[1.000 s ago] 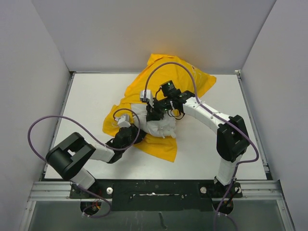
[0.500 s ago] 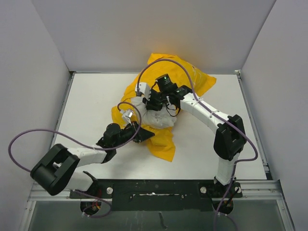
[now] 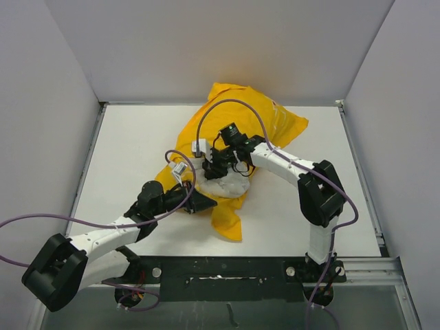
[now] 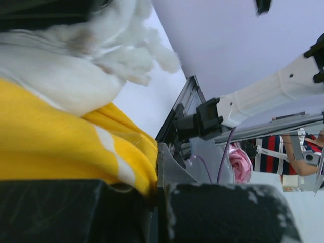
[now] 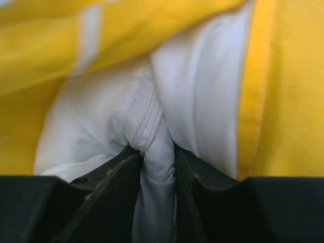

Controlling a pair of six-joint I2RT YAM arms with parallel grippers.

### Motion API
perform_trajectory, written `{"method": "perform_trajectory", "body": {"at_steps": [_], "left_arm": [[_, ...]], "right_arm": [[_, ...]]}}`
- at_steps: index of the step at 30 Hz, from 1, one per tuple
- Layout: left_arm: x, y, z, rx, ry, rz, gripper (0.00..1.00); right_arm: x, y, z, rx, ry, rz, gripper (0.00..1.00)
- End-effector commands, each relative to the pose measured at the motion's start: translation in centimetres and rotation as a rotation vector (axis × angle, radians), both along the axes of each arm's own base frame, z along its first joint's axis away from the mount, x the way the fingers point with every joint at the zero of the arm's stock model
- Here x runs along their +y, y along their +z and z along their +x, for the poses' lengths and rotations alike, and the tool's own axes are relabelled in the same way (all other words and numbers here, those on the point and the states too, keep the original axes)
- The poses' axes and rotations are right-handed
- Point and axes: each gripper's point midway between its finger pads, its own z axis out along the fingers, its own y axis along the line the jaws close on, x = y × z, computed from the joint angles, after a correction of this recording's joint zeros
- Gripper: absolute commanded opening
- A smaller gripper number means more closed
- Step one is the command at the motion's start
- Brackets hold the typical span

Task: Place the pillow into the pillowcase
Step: Stuff the pillow into the pillowcase.

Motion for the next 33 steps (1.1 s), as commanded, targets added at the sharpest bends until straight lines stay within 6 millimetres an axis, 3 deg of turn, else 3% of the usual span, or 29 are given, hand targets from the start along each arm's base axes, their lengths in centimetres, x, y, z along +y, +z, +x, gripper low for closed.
{"method": "perform_trajectory", "body": {"at_steps": [1,4,8,12,15,18,22,25,27,28,30,32,33], "left_arm": [[0.1,4.4,-4.1,-0.202,-0.159,-0.154,0.0],[0.7,1.1,-4.1,-0.178,-0.124,-0.111,0.0],[1.2,-1.2,-4.8,-0.174,-0.122,-0.084,0.0],[1.2,-2.4,-5.0,-0.168,-0.139,-0.043,0.0],[1.1,-2.2,-5.2,-0.186,-0.155,-0.042,0.0],[0.9,-1.8,-5.4,-0.201,-0.168,-0.045,0.0],[0.6,-1.3,-5.8,-0.216,-0.205,-0.05,0.0],[0.3,-0.9,-6.1,-0.223,-0.226,-0.058,0.0],[0.1,-0.6,-6.4,-0.229,-0.233,-0.064,0.0],[0.0,-0.5,-6.5,-0.237,-0.237,-0.067,0.0],[-0.5,-0.2,-6.9,-0.26,-0.248,-0.071,0.0],[-1.4,0.2,-7.7,-0.295,-0.277,-0.071,0.0],[-1.9,0.3,-8.1,-0.312,-0.293,-0.07,0.0]], "right_arm": [[-0.6,0.7,-7.6,0.21,0.302,0.096,0.41],[-0.9,6.1,-9.7,0.169,0.415,0.165,0.62],[-2.2,12.8,-11.9,0.069,0.498,0.227,0.76],[-4.3,16.6,-14.5,-0.044,0.573,0.258,0.85],[-6.6,15.5,-15.0,-0.171,0.62,0.219,0.87],[-9.2,11.2,-14.7,-0.267,0.668,0.125,0.89],[-9.5,7.4,-13.0,-0.351,0.635,0.038,0.89],[-8.8,5.6,-9.7,-0.413,0.544,-0.041,0.82],[-8.4,4.7,-6.8,-0.459,0.434,-0.109,0.72],[-7.9,4.7,-5.4,-0.485,0.384,-0.119,0.63],[-7.0,4.8,-3.9,-0.482,0.314,-0.115,0.36],[-5.2,6.4,-2.8,-0.436,0.215,-0.044,0.09],[-4.3,7.5,-2.4,-0.385,0.15,0.003,0.02]]}}
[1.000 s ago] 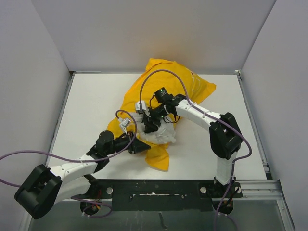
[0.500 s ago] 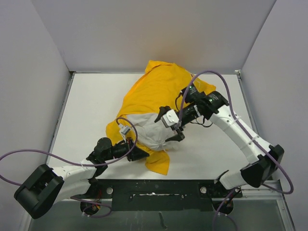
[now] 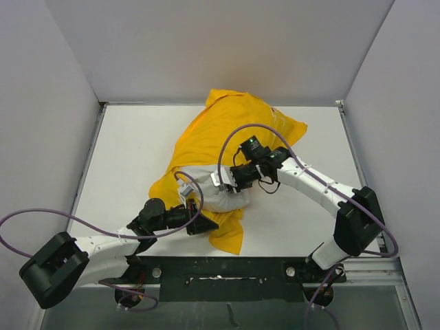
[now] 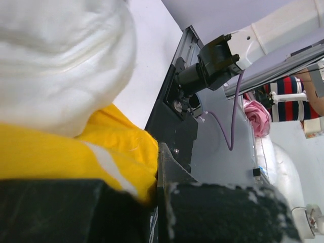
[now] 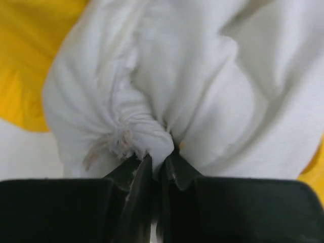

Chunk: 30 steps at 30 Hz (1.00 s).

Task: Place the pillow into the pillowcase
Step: Stuff the pillow into the pillowcase.

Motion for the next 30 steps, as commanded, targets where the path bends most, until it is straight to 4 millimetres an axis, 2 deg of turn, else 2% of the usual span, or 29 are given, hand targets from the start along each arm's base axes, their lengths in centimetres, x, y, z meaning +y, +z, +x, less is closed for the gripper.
{"method": "perform_trajectory", "body": {"at_steps": [1,3,4,5,6,8,11,12,14,15,17,20,23,24,26,27,30], "left_arm": [[-2.9,5.0,-2.1,-0.193,-0.14,-0.112,0.0],[-4.1,5.1,-3.0,-0.219,-0.19,-0.107,0.0],[-4.6,5.3,-3.1,-0.229,-0.202,-0.109,0.0],[-5.1,5.4,-3.0,-0.234,-0.21,-0.113,0.0],[-5.7,6.0,-2.8,-0.254,-0.213,-0.136,0.0],[-6.5,6.7,-2.4,-0.267,-0.214,-0.176,0.0],[-7.3,7.7,-1.5,-0.275,-0.181,-0.229,0.0],[-7.4,7.9,-1.2,-0.275,-0.163,-0.237,0.0],[-7.0,7.7,-1.0,-0.274,-0.138,-0.238,0.0],[-6.7,7.7,-0.8,-0.274,-0.115,-0.236,0.0],[-6.0,7.2,-0.8,-0.265,-0.084,-0.216,0.0],[-5.0,6.5,-0.7,-0.247,-0.043,-0.157,0.01],[-3.6,6.5,-0.7,-0.239,0.004,-0.091,0.23],[-3.0,5.8,-0.8,-0.212,0.018,-0.041,0.32],[-1.8,6.7,-1.0,-0.204,0.044,-0.017,0.48],[-1.0,6.0,-1.3,-0.168,0.054,0.04,0.54],[1.4,7.4,-2.2,-0.151,0.097,0.084,0.66]], "right_arm": [[4.9,6.4,6.7,-0.005,-0.316,0.225,0.0],[6.7,8.1,7.5,0.12,-0.418,0.302,0.0],[7.5,8.4,7.8,0.168,-0.453,0.324,0.0],[8.1,7.8,7.8,0.208,-0.487,0.328,0.0],[8.5,6.3,7.8,0.23,-0.514,0.314,0.0],[8.5,1.7,7.2,0.235,-0.553,0.245,0.0],[6.7,-6.9,5.5,0.273,-0.579,0.098,0.0],[5.9,-8.9,4.8,0.282,-0.572,0.057,0.0],[4.3,-11.5,3.4,0.308,-0.54,0.006,0.0],[3.8,-12.1,2.6,0.329,-0.518,-0.001,0.0],[3.4,-11.5,1.3,0.4,-0.463,0.038,0.0],[3.6,-9.3,0.4,0.41,-0.353,0.057,0.01],[3.8,-6.2,-0.6,0.422,-0.243,0.085,0.17],[3.8,-5.1,-1.1,0.419,-0.202,0.095,0.23],[3.5,-2.6,-2.7,0.413,-0.089,0.112,0.39],[3.2,-1.2,-3.7,0.417,-0.035,0.127,0.5],[2.0,2.4,-5.6,0.405,0.077,0.202,0.74]]}}
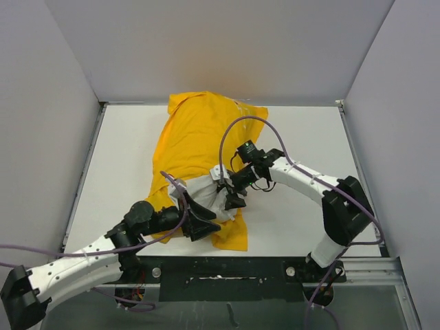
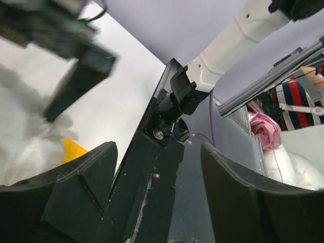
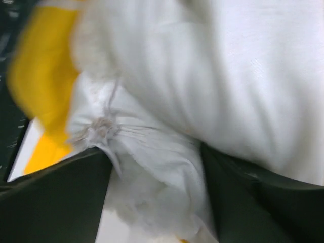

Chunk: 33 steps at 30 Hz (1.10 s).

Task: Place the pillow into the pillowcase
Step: Stuff the pillow into the pillowcase.

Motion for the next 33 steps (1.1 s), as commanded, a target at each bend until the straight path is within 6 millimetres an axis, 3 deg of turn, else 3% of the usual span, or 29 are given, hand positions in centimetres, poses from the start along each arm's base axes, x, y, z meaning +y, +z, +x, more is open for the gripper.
{"method": "perform_trajectory", "body": {"at_steps": [1,5,8,11,16,19,21,24,28,33], "left_arm": [[3.4,-0.1,-0.4,0.073,0.104,0.15,0.7],[6.4,0.9,1.1,0.013,0.255,0.238,0.91],[6.9,1.6,2.7,-0.06,0.299,0.345,0.95],[6.1,1.5,4.3,-0.114,0.266,0.504,0.96],[3.9,1.8,8.0,-0.258,0.15,0.749,0.96],[2.2,1.7,9.6,-0.471,0.036,0.832,0.96],[0.4,1.9,9.5,-0.631,-0.058,0.825,0.97],[-3.0,1.8,8.0,-0.905,-0.209,0.804,0.98],[-6.0,-0.2,6.8,-1.273,-0.363,0.901,0.98],[-6.7,-2.8,8.8,-1.359,-0.49,1.009,0.98]], "right_arm": [[-2.0,7.5,-4.2,-0.041,0.2,0.189,0.79],[-4.2,11.9,-4.8,-0.072,0.194,0.36,0.9],[-5.7,13.9,-4.3,-0.097,0.139,0.457,0.94],[-7.1,14.4,-2.8,-0.112,0.041,0.49,0.95],[-9.9,13.9,1.9,0.002,-0.244,0.51,0.95],[-11.5,12.3,4.5,0.107,-0.414,0.492,0.94],[-12.2,10.7,5.7,0.198,-0.493,0.459,0.92],[-12.5,9.0,6.7,0.298,-0.538,0.419,0.91],[-12.5,7.7,7.2,0.353,-0.562,0.387,0.9],[-12.5,7.3,7.2,0.368,-0.561,0.38,0.9]]}}
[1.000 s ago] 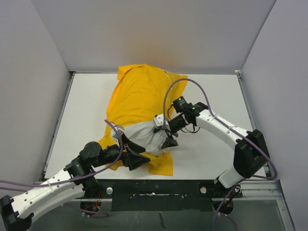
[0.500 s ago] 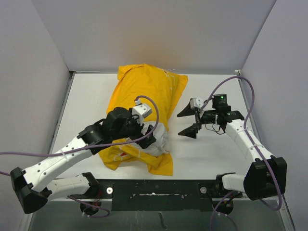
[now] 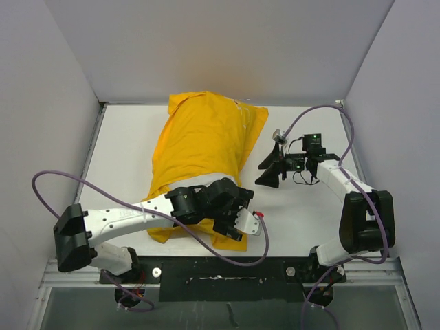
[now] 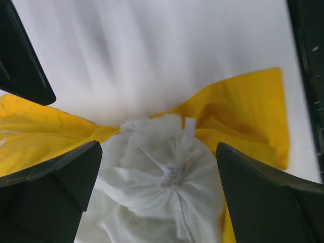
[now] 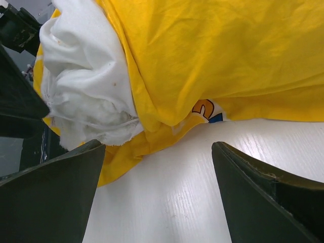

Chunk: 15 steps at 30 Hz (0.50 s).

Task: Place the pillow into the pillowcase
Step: Stuff the pillow into the pillowcase.

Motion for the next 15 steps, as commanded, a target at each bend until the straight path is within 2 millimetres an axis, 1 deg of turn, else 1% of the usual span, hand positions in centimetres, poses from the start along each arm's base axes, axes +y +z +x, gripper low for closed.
{"method": "perform_trajectory", "body": {"at_steps": [1,6,8,9,10,11,12,13,14,15], "left_arm": [[-1.1,1.0,4.5,-0.198,-0.087,0.075,0.98],[0.4,-2.3,6.5,-0.181,-0.024,0.206,0.98],[0.9,-2.7,7.2,-0.182,0.022,0.23,0.97],[1.1,-2.7,7.1,-0.162,0.036,0.228,0.94],[1.1,-2.5,7.0,-0.141,0.044,0.219,0.88],[1.4,-2.5,7.0,-0.117,0.058,0.209,0.79],[1.6,-2.3,7.1,-0.096,0.076,0.194,0.59],[1.9,-2.2,7.5,-0.083,0.112,0.18,0.24],[2.3,-2.1,7.9,-0.069,0.155,0.167,0.11],[2.9,-2.0,8.0,-0.045,0.193,0.163,0.06]], "right_arm": [[0.2,2.0,0.9,-0.047,0.004,0.019,0.9],[0.1,1.6,0.8,-0.041,0.005,0.011,0.9],[0.2,1.1,0.6,-0.027,0.01,0.013,0.9],[0.2,0.9,0.6,-0.014,0.01,0.015,0.89],[0.3,0.5,0.6,0.0,0.01,0.015,0.89],[0.4,0.2,0.6,0.016,0.004,0.011,0.89],[0.5,-0.3,0.7,0.033,-0.004,0.002,0.89],[0.6,-0.7,0.8,0.05,-0.018,-0.011,0.89],[0.6,-1.2,1.0,0.086,-0.039,-0.021,0.88],[0.6,-2.0,1.3,0.129,-0.064,-0.029,0.88]]}}
